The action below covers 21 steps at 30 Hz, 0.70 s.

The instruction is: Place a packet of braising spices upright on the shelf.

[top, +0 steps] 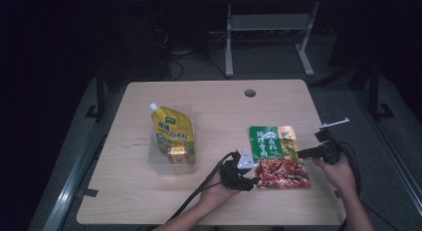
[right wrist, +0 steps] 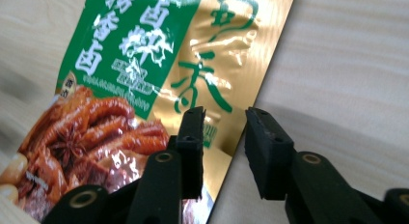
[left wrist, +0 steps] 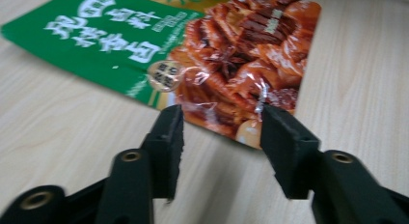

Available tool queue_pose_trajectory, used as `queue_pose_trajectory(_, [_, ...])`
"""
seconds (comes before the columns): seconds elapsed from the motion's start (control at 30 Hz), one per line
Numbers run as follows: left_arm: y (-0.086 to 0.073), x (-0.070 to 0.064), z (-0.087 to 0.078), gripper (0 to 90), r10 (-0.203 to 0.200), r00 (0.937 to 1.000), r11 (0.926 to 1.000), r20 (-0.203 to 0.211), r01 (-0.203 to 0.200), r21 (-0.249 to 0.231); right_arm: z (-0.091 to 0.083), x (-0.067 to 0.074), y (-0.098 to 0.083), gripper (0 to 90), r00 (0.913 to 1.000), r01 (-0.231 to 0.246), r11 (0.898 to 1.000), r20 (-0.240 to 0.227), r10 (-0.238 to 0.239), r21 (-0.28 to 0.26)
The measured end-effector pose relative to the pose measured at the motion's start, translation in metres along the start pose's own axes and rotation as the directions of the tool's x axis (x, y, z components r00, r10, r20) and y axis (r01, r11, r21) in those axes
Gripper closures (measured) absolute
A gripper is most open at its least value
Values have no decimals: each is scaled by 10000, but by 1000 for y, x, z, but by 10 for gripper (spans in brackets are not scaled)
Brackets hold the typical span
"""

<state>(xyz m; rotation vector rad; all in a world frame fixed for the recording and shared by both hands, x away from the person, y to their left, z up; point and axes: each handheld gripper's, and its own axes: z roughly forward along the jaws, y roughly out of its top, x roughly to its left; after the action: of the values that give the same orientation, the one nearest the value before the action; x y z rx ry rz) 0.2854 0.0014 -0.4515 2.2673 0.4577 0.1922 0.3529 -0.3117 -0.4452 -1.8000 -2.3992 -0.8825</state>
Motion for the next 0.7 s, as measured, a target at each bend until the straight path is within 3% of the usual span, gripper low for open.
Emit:
queue_pose_trajectory(0.13, [1, -8, 8, 641, 177, 9992, 9998, 346, -179, 46, -2, -3, -5, 709, 9998, -169, 9999, 69, 169, 15])
queue_pose_trajectory(0.3, [4, -14, 14, 614, 303, 9980, 9994, 557, -312, 152, 1, -7, -12, 751, 9991, -50, 9995, -408, 62, 314])
queue_pose_trajectory(0.6, [4, -10, 8, 507, 143, 9998, 9997, 146, -146, 174, 1, -1, -18, 763, 9984, 19, 9996, -560, -2, 296])
queue_pose_trajectory(0.7, [2, -9, 7, 471, 164, 9999, 9993, 50, -166, 341, 2, 8, -19, 765, 9971, 192, 9988, -740, -158, 455])
